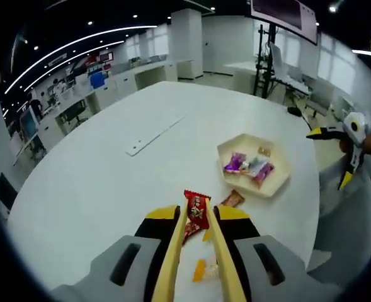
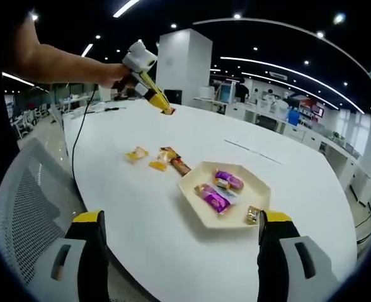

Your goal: Place the target food into the container with the food tongs after gripping and lifting it, then release it inside without dropping or visibly crushing the food.

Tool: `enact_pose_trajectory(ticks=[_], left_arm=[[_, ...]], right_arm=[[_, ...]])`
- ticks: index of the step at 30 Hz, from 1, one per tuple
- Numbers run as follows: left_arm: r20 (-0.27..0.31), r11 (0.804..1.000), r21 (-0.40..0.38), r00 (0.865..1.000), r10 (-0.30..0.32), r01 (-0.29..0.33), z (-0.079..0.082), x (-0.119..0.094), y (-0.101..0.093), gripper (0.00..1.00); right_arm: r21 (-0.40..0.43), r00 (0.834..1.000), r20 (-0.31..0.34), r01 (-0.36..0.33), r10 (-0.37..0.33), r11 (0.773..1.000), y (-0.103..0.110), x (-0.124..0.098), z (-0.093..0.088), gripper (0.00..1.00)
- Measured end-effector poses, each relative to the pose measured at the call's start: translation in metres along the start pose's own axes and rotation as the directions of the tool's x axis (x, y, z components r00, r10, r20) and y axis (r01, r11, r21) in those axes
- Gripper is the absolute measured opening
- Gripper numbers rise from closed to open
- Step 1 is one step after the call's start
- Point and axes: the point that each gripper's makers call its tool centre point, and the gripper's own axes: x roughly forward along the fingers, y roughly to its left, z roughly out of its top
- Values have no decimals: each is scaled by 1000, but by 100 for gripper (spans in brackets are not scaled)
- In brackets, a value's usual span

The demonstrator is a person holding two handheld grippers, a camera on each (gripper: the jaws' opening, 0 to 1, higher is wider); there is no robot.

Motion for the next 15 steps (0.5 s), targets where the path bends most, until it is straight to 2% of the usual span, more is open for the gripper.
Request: enact_pose_trajectory(ticks=[2,6,9,15], left_arm=[[-4,1000,2,1000,6,-6,2,3,0,17],[1,1000,12,1000,-10,10,8,10,-11,17],[-16,999,38,1000,-18,19,8,17,-20,17],[-4,998,42,999,-49,49,18,30,-36,17]], right_arm=[[0,1000,2,4,-4,1000,-1,0,0,99],[3,1000,8,10,-10,1000,-2,-1,2,99],[3,1000,10,14,-14,1000,-3,-1,2,99],[10,1000,18,22,-22,1000,-4,-3,3,98]])
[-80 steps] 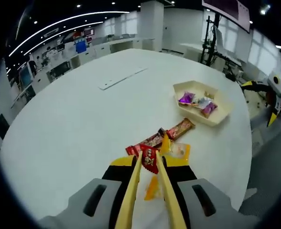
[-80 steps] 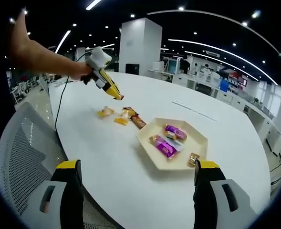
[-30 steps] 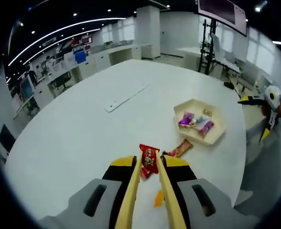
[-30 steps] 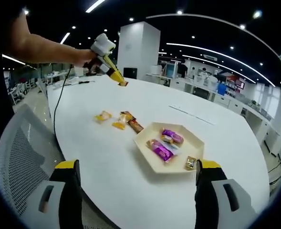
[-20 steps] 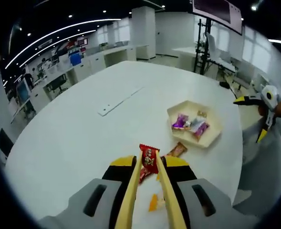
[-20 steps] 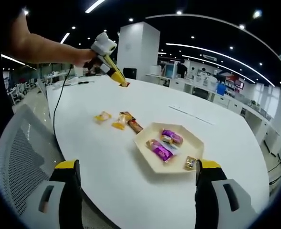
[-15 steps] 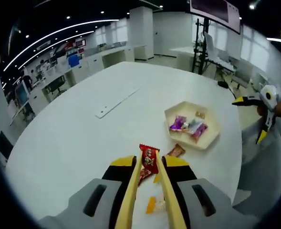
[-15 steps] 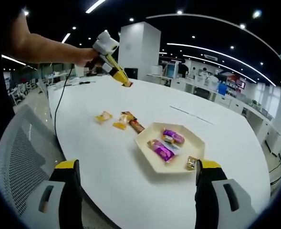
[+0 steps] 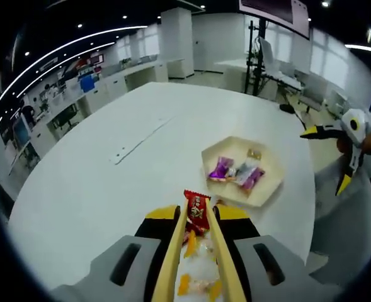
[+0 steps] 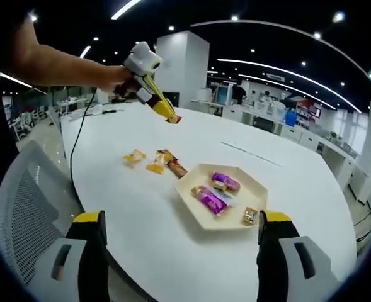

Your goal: Place the target food into the container with the food tongs after gripping and lifting it, then release it inside without dropping or visibly crushing the food.

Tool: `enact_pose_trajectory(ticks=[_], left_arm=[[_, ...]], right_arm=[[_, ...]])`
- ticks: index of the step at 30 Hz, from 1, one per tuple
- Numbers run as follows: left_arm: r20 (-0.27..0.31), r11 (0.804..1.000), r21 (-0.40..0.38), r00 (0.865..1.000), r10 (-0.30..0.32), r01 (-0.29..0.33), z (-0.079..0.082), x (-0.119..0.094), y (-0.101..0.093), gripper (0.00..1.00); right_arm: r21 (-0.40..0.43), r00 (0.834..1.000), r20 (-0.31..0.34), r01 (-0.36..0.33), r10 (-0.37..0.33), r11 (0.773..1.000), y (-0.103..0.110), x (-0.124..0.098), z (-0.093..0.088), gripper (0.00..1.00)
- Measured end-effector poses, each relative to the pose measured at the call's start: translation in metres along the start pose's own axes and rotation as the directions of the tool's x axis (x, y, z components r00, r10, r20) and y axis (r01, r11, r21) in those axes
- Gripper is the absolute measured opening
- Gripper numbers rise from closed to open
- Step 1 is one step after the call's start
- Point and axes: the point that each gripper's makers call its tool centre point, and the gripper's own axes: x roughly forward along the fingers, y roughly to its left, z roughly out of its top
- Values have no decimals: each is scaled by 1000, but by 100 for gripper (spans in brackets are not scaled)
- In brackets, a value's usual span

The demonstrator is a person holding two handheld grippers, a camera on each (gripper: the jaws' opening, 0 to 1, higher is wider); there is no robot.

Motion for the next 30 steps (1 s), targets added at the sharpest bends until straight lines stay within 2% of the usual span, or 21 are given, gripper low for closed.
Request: enact_pose_trajectory(ticks=[13,20,30], left_arm=[[29,998,31,998,-53,52,34,33,-29,17],[48,995,53,995,-93,90,61,51,-52,17],[40,988,92,991,-130,126,83,78,-83,17]], right_arm=[[-6,1000,-2,17,-17,1000,-2,-1,0,98],[-9,1000,-8,21,-21,1000,-3,-1,-1,97],[-7,1000,-12,27,-27,1000,-5,-1,-2,96]])
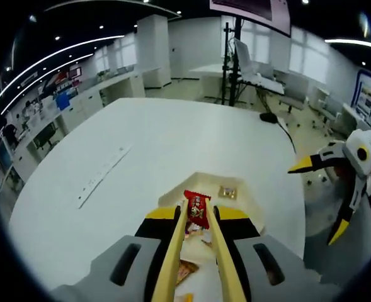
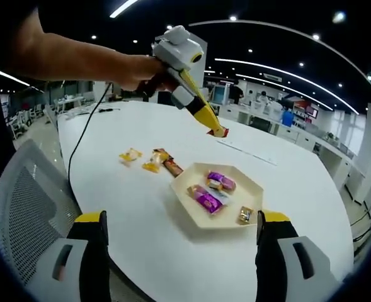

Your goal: Place the target food into the container with the food tongs after gripping and lifting it, then release it inside without dropping or visibly crushing the food.

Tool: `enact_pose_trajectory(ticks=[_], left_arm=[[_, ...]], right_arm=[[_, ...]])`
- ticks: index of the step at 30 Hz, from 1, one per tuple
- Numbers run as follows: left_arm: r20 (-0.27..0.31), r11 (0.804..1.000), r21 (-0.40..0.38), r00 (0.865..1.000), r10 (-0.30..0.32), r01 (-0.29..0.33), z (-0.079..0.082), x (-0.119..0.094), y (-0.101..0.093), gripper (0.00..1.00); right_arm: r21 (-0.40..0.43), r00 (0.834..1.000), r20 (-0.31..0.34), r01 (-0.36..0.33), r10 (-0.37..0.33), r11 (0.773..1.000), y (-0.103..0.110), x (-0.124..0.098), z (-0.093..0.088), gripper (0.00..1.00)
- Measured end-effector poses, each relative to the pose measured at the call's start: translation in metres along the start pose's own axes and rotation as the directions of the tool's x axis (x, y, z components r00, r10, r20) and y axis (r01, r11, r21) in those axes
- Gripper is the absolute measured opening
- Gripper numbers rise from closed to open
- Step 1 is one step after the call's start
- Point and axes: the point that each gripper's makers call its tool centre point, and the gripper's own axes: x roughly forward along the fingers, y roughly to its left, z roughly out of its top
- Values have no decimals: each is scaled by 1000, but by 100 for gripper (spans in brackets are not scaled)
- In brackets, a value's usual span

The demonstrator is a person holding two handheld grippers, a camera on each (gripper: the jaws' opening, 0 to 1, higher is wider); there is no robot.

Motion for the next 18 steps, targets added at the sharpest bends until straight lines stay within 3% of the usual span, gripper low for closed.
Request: enact_pose_trajectory(ticks=[11,12,14,16,18], left_arm=[[15,999,23,1000,-24,24,16,9,-11,17],[12,999,23,999,-32,32,15,9,-13,18],[16,994,-34,994,-106,107,15,11,-27,22],[39,993,114,999,-34,29,18,10,-14,23],[25,995,14,995,-99,99,12,11,-26,23]], right_arm=[[-1,1000,-2,0,0,1000,0,0,0,96],[-2,1000,-1,1,-1,1000,0,0,0,96],[-1,1000,0,0,0,1000,1,-1,0,96],[-4,1000,0,1,-1,1000,1,-1,0,96],[-6,1000,-1,0,0,1000,1,-1,0,95]])
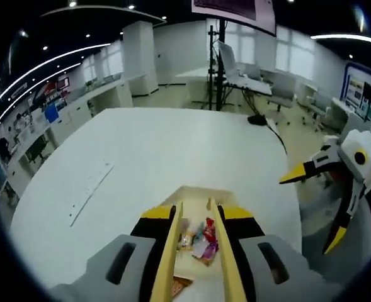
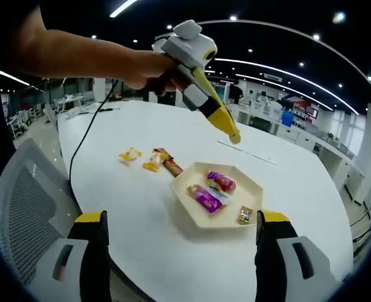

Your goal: Place the target food into the container with the food tongs after gripping and lifting it, then release it inside without dropping or visibly crushing the food.

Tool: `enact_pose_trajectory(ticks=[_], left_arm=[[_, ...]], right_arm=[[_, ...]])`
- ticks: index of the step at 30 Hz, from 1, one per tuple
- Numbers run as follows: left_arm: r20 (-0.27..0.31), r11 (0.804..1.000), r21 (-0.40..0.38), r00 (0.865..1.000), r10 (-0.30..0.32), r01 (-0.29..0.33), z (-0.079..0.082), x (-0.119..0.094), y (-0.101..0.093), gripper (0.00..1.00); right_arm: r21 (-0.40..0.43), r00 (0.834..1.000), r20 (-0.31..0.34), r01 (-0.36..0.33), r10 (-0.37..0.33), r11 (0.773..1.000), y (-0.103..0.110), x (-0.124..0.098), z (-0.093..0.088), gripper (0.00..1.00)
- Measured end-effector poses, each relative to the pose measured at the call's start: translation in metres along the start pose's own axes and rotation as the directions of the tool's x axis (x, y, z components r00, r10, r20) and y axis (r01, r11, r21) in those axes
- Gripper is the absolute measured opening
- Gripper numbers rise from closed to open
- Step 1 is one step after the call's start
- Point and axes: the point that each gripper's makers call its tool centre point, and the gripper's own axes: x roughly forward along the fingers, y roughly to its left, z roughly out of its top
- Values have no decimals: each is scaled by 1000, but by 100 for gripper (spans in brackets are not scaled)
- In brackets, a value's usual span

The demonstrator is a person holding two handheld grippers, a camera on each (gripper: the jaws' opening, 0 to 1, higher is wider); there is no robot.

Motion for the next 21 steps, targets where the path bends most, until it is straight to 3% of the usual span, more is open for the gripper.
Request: enact_pose_trajectory(ticks=[2,10,21], left_arm=[[10,998,48,1000,29,-29,0,-1,4,23],[27,999,40,999,35,-37,-3,-10,8,25],[43,998,14,997,63,-63,-29,-33,24,26]], right_arm=[[0,1000,-1,-3,3,1000,0,0,-1,95],[-6,1000,-4,-7,7,1000,2,1,-1,95],[-11,1000,-10,-17,16,1000,3,1,-2,95]])
